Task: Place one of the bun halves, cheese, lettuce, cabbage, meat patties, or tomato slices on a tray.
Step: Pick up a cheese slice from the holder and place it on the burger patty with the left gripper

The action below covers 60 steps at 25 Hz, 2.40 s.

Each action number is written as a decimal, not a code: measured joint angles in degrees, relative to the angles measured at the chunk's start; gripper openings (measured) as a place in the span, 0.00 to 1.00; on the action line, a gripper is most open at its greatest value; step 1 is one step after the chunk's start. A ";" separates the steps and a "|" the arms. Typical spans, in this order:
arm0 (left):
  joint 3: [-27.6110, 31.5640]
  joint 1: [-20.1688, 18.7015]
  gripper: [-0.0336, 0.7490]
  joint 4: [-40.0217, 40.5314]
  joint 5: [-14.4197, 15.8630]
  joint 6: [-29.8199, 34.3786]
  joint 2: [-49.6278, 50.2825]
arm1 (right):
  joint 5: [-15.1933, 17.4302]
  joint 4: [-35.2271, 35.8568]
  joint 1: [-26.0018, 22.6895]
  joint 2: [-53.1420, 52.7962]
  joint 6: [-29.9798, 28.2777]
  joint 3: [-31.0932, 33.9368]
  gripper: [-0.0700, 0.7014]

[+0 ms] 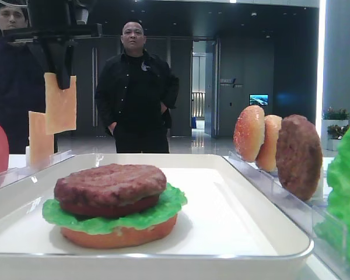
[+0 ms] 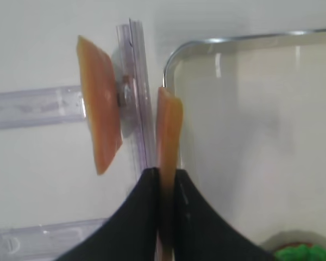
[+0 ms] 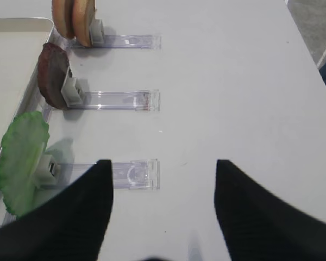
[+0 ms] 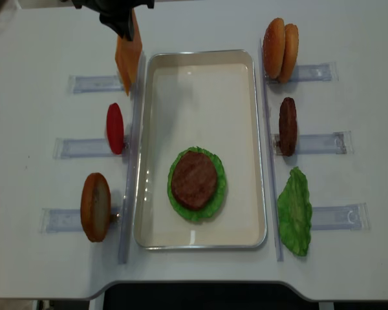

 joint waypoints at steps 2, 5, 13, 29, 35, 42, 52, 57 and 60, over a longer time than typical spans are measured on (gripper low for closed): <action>2.23 0.33 0.09 -2.33 0.17 -0.30 -1.95 | 0.00 0.00 0.00 0.00 0.00 0.00 0.61; 3.61 0.55 0.09 -5.90 0.21 -0.56 -4.25 | 0.00 0.00 0.00 0.00 0.00 0.00 0.61; 10.71 0.04 0.09 -14.28 0.21 -0.53 -9.55 | 0.00 0.00 0.00 0.00 0.00 0.00 0.61; 32.10 -1.07 0.09 -24.34 -6.63 4.82 -25.90 | 0.00 0.00 0.00 0.00 0.00 0.00 0.61; 42.74 -1.39 0.09 -34.15 -15.64 12.05 -31.04 | 0.00 0.00 0.00 0.00 0.00 0.00 0.61; 52.03 -5.97 0.09 -42.01 -23.65 18.07 -33.01 | 0.00 0.00 0.00 0.00 0.00 0.00 0.61; 62.68 -9.73 0.09 -60.84 -33.64 35.33 -33.19 | 0.00 0.00 0.00 0.00 0.00 0.00 0.61; 67.11 -9.73 0.09 -64.02 -37.84 39.47 -33.23 | 0.00 0.00 0.00 0.00 0.00 0.00 0.61; 69.09 -9.73 0.09 -66.25 -40.28 42.00 -33.23 | 0.00 0.00 0.00 0.00 0.00 0.00 0.61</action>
